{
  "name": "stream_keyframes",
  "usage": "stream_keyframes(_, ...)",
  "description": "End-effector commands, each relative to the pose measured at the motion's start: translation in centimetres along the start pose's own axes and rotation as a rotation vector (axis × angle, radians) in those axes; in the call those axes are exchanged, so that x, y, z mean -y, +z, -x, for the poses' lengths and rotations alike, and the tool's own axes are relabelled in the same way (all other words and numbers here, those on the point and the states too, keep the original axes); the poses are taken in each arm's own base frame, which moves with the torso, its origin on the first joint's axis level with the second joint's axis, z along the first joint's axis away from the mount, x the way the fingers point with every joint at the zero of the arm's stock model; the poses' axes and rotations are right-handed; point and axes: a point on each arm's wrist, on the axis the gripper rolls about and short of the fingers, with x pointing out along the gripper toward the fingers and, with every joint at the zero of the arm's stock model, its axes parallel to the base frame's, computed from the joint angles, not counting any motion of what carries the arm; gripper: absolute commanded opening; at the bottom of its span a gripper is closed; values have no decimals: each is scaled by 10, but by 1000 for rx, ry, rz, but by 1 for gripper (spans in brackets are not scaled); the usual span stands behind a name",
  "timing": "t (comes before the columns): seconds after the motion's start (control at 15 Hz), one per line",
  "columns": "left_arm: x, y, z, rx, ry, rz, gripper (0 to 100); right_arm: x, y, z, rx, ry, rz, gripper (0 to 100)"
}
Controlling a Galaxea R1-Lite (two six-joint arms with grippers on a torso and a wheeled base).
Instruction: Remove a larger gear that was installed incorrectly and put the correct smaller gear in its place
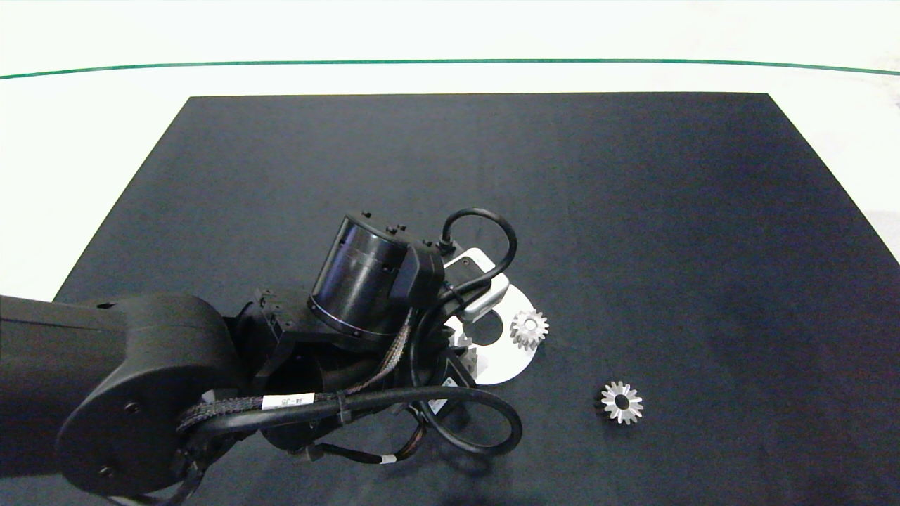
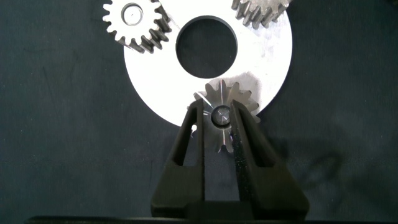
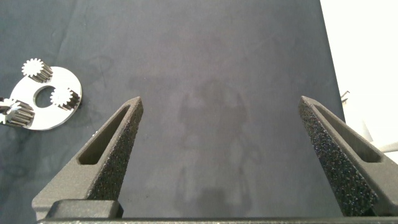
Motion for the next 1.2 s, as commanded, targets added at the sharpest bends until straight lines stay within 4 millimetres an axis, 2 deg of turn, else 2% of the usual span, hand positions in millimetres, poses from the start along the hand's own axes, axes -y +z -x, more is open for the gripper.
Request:
stream_keyframes(0.07,1,1,0,-1,-1,-6,100,0,-1,0,-4,2,2,100)
stream_keyframes(1.2,6,-10,-19,-86,-22,-14,100,0,-1,0,-4,2,0,100)
